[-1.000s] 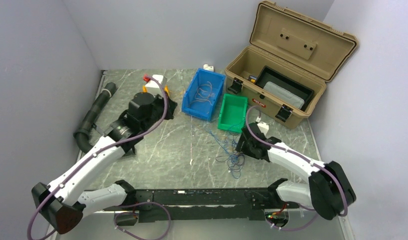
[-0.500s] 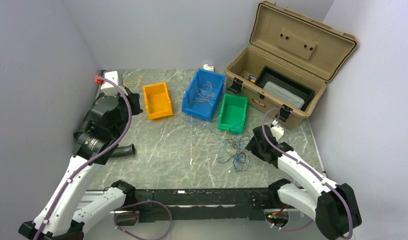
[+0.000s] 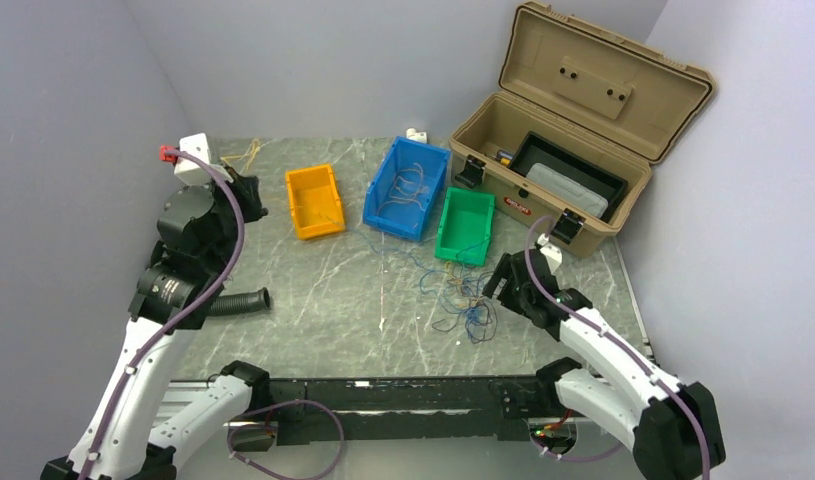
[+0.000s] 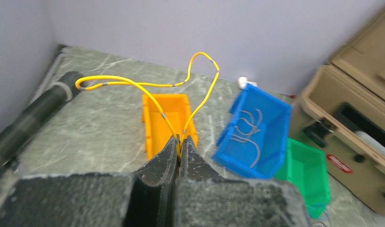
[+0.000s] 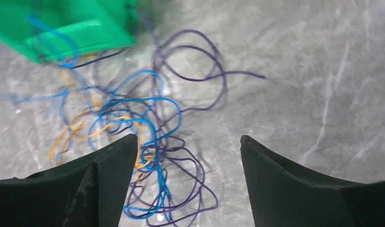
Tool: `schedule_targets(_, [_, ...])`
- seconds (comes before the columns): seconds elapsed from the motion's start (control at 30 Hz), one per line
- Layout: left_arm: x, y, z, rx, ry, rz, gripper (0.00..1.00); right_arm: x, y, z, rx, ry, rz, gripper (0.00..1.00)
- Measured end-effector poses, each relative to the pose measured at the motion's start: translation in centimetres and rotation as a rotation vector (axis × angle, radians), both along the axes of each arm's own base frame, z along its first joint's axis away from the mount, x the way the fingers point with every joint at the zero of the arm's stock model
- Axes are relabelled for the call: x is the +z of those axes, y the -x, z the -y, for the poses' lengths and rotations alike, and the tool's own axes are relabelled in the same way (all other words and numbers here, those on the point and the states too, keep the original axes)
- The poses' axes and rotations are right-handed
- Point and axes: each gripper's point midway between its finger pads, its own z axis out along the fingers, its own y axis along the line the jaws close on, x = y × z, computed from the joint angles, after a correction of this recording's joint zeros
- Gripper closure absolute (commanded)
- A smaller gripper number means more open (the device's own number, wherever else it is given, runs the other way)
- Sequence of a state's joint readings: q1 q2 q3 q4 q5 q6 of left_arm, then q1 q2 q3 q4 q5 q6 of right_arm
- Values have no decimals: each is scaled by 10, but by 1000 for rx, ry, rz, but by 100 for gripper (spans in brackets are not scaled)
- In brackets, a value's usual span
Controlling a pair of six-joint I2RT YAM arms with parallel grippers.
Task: Untangle the cables
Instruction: Untie the cable.
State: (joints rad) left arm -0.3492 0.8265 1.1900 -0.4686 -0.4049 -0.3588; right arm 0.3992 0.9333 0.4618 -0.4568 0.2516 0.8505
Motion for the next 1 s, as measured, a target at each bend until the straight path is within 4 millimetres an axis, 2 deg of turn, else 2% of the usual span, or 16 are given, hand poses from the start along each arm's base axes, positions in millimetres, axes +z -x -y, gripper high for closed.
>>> schedule_targets(0.1, [9,0,20,-115,16,37,100,20,-5,-15,127,-38,89,3])
schedule_targets(0.2, [12,-3,47,-257,21,53,100,45,-10,-34,267,-85,199,3])
schedule_targets(0.3, [9,-5,65,-353,13,44,100,64,-11,-53,399,-118,269,4])
schedule_targets(0.43, [-2,-6,75,-410,-6,6,100,91,-15,-83,568,-159,358,4])
schedule_targets(0.53, [-2,-3,79,-440,-5,7,100,108,-20,-99,641,-175,413,5])
schedule_targets(0.63, [-2,-2,84,-466,-3,5,100,115,-25,-106,662,-177,440,5])
schedule_targets(0.77, [-7,-5,90,-492,0,-13,100,115,-28,-106,663,-174,443,5])
schedule_targets(1.0, [-16,-22,106,-534,28,-55,100,134,-29,-97,617,-150,517,5])
